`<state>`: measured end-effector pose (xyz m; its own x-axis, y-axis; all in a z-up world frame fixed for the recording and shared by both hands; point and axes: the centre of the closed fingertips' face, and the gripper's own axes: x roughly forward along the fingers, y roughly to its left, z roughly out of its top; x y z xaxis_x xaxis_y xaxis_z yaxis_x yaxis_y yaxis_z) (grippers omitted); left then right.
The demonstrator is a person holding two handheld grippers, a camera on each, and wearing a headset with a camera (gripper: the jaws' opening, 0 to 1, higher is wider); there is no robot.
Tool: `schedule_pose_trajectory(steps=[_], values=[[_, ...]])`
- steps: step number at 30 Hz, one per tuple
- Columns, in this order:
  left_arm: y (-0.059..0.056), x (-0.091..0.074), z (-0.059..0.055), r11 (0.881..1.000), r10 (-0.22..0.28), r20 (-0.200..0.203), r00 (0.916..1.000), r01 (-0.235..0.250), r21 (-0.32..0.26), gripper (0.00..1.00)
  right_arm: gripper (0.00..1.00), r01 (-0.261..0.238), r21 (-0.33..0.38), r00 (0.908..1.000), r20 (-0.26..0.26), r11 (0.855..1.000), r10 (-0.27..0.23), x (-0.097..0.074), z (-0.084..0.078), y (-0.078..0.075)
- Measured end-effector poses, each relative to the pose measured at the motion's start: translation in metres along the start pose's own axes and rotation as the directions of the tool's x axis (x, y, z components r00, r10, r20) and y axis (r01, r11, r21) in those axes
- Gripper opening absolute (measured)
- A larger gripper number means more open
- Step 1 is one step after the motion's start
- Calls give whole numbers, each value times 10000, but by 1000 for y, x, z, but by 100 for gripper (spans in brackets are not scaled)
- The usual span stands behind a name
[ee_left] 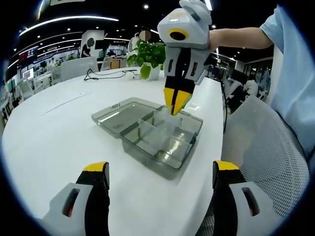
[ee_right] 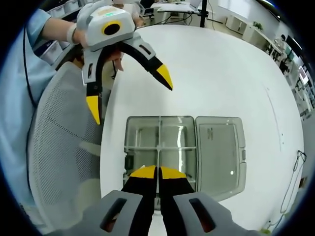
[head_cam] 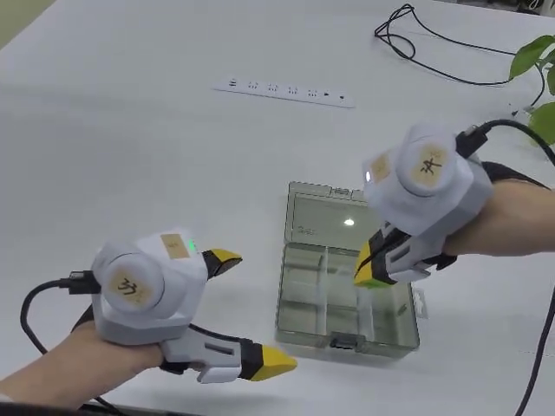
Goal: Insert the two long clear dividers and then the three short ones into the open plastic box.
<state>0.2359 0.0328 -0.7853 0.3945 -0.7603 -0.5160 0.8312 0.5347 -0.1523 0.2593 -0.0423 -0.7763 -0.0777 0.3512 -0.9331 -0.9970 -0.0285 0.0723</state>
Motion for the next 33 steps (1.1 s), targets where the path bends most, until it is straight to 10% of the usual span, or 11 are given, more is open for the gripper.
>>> schedule_pose_trajectory(steps=[33], values=[[-3, -2, 4, 10000, 37, 137, 9999, -38, 57, 84, 2, 470, -266, 9962, -721, 9985, -488, 39, -16, -6]])
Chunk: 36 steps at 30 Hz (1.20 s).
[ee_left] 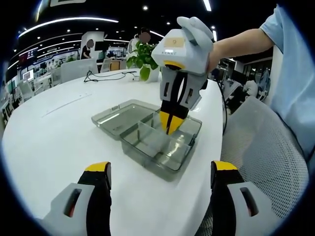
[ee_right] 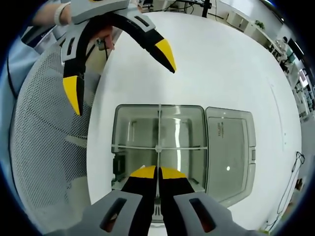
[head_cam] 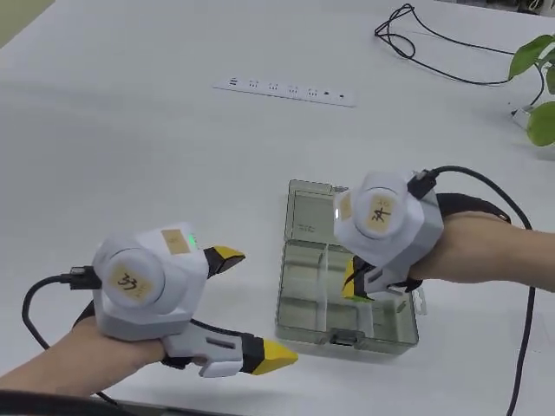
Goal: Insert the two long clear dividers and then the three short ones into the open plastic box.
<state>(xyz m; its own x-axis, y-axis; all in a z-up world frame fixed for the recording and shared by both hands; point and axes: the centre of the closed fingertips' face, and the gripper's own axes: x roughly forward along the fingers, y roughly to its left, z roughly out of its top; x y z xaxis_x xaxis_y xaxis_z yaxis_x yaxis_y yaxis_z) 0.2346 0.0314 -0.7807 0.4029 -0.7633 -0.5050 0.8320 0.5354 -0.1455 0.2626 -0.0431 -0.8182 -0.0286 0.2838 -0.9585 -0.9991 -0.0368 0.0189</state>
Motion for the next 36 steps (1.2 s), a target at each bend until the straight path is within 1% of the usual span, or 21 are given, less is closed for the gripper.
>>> schedule_pose_trajectory(steps=[3, 5, 6, 8, 11, 12, 15, 17, 18, 21, 23, 24, 26, 27, 28, 29, 30, 32, 33, 35, 36], values=[[0, 0, 1, 10000, 5, 1, 10000, -5, 47, 84, 2, -43, -24, 9999, 126, 10000, 44, -1, 0, 0], [0, -1, 4, 10000, 12, 44, 10000, -12, 71, 84, 4, -188, 255, 9991, 383, 9995, 178, -2, 2, 2], [0, -2, 5, 10000, 13, 50, 10000, -13, 64, 84, 8, -148, 498, 9980, 616, 9986, 117, -4, 4, 1], [1, -2, 6, 9999, 35, 57, 10000, -36, 108, 84, 15, -76, 524, 9931, 1170, 9986, 14, -9, 9, -2], [1, -2, 7, 9999, 16, 45, 10000, -17, 170, 84, 21, -216, 865, 9877, 1562, 9960, 79, -17, 10, 0], [1, -2, 7, 9998, 13, 47, 10000, -14, 176, 84, 26, -231, 895, 9860, 1663, 9957, 79, -19, 9, 0], [1, -3, 9, 9999, 23, 66, 10000, -24, 163, 84, 36, -50, 744, 9790, 2034, 9972, -103, -24, 8, 1], [1, -4, 10, 9998, 12, 48, 10000, -13, 197, 84, 43, -19, 1021, 9749, 2218, 9948, -209, -27, 6, 2], [1, -4, 10, 9997, 11, 42, 10000, -12, 226, 84, 46, -107, 1111, 9683, 2493, 9938, -174, -28, 8, 4], [2, -5, 12, 9997, 8, 33, 10000, -9, 225, 84, 54, -164, 1410, 9554, 2943, 9899, -261, -32, 6, 7], [4, -6, 13, 9997, 24, 45, 10000, -25, 228, 84, 60, -205, 1652, 9436, 3292, 9861, -356, -34, 6, 9], [5, -6, 14, 9997, 40, 66, 10000, -42, 233, 84, 65, -501, 1597, 9177, 3970, 9859, -176, -38, 14, 15], [7, -7, 15, 9997, 72, 74, 9999, -74, 221, 84, 80, -624, 1912, 8724, 4871, 9796, -396, -44, 22, 17], [7, -7, 15, 9997, 90, 53, 9999, -91, 221, 84, 86, -571, 2059, 8642, 5001, 9769, -549, -46, 22, 17], [9, -7, 14, 9997, 119, 55, 9999, -120, 231, 84, 89, -418, 2061, 8516, 5192, 9776, -730, -48, 21, 16], [9, -7, 15, 9997, 117, 60, 9999, -118, 226, 84, 91, -355, 2087, 8508, 5193, 9773, -800, -47, 18, 17], [8, -8, 15, 9998, 96, 57, 9999, -97, 183, 84, 92, -351, 2122, 8543, 5135, 9766, -809, -46, 15, 18], [9, -8, 14, 9998, 117, 46, 9999, -118, 164, 84, 96, -253, 2325, 8478, 5203, 9723, -1024, -47, 11, 19], [9, -8, 15, 9998, 116, 37, 9999, -117, 170, 84, 98, -148, 2434, 8340, 5380, 9698, -1222, -49, 10, 18], [9, -8, 16, 9997, 132, 71, 9999, -133, 188, 85, 100, -72, 2608, 8298, 5403, 9654, -1397, -50, 7, 17], [9, -8, 17, 9998, 122, 111, 9999, -123, 171, 85, 100, -77, 2636, 8253, 5464, 9646, -1428, -51, 6, 18]])
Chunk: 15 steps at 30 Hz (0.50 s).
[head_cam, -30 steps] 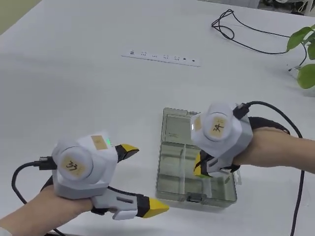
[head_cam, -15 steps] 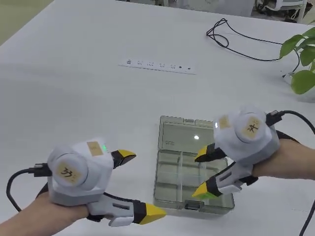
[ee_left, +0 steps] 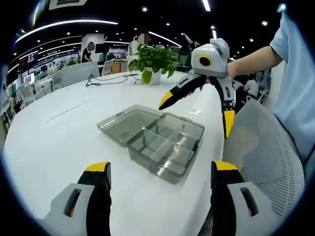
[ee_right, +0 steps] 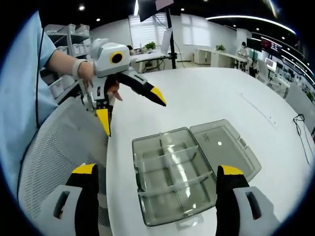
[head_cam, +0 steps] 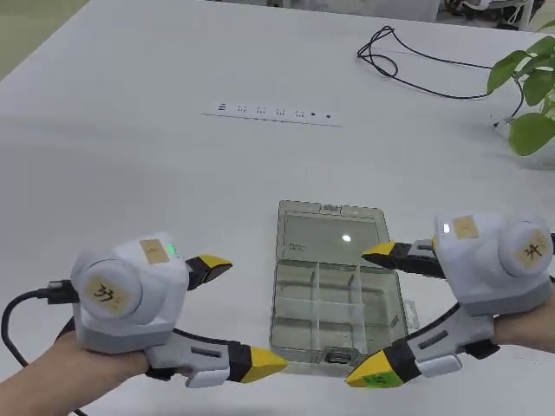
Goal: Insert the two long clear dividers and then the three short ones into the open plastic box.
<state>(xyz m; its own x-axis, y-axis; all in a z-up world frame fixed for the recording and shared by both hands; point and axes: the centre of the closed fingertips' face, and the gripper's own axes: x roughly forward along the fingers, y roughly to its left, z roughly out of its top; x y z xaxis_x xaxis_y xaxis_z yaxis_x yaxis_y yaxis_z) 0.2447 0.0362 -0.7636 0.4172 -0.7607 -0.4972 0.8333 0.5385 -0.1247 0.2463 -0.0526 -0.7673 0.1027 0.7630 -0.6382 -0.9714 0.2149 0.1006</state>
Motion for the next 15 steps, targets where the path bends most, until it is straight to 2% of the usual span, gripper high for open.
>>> schedule_pose_trajectory(steps=[2, 3, 4, 9, 15], values=[[1, -1, 4, 10000, 70, 222, 9997, -69, -42, 90, 100, 24, 220, 9993, 360, 9998, -32, -8, 1, 0], [-1, -2, 9, 9999, 0, 473, 9989, 6, -135, 92, 100, 92, 255, 9989, 448, 9996, -103, -13, -1, 0], [0, -3, 10, 9999, 19, 507, 9987, -10, -172, 92, 100, 235, 268, 9990, 378, 9994, -246, -17, -5, -2], [2, -3, 8, 9998, 91, 376, 9992, -85, -155, 93, 100, 820, 498, 9962, 261, 9954, -834, -41, -21, -14], [-2, -2, 8, 10000, 23, 143, 9999, -24, 42, 95, 100, 1475, 821, 9889, 71, 9856, -1486, -69, -43, -22]])
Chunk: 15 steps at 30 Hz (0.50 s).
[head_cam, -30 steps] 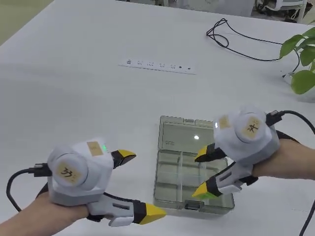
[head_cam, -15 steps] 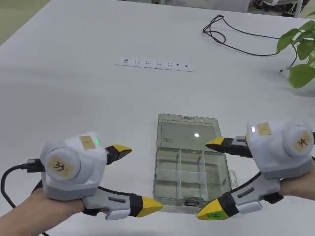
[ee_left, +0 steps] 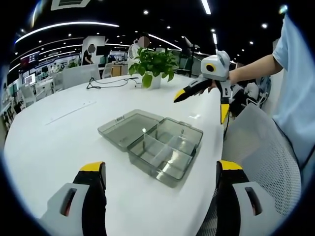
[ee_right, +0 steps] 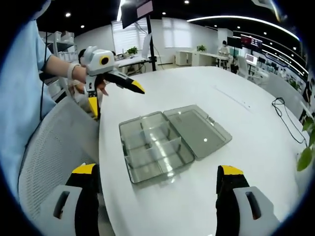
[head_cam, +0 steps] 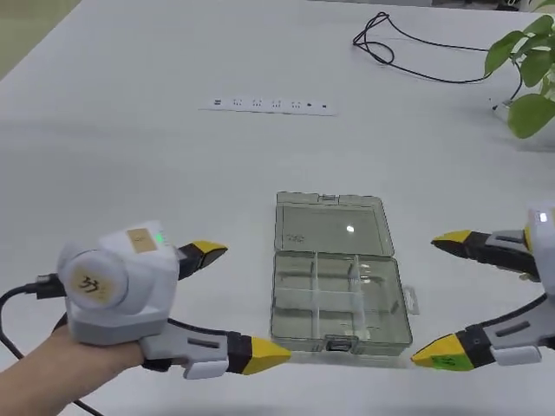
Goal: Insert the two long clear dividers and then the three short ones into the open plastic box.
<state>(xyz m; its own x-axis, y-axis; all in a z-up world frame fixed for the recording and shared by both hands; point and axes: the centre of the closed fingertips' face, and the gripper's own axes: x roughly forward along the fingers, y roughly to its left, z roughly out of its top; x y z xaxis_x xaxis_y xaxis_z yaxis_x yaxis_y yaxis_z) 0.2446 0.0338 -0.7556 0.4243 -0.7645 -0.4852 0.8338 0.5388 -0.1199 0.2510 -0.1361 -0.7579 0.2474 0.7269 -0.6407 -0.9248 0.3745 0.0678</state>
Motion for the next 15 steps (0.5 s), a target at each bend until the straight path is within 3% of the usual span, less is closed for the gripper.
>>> schedule_pose_trajectory(steps=[7, 9, 15], values=[[-2, 2, 0, 10000, 12, -86, 10000, -12, 5, 95, 100, 494, 169, 9979, -423, 9986, -487, -31, -27, -19], [-3, 2, 2, 10000, 78, -6, 10000, -78, -32, 96, 100, 657, 168, 9932, -979, 9977, -638, -40, -45, -25], [-10, 3, -3, 9999, -10, -63, 10000, 9, -116, 94, 100, 950, 227, 9795, -1807, 9952, -894, -59, -79, -42]])
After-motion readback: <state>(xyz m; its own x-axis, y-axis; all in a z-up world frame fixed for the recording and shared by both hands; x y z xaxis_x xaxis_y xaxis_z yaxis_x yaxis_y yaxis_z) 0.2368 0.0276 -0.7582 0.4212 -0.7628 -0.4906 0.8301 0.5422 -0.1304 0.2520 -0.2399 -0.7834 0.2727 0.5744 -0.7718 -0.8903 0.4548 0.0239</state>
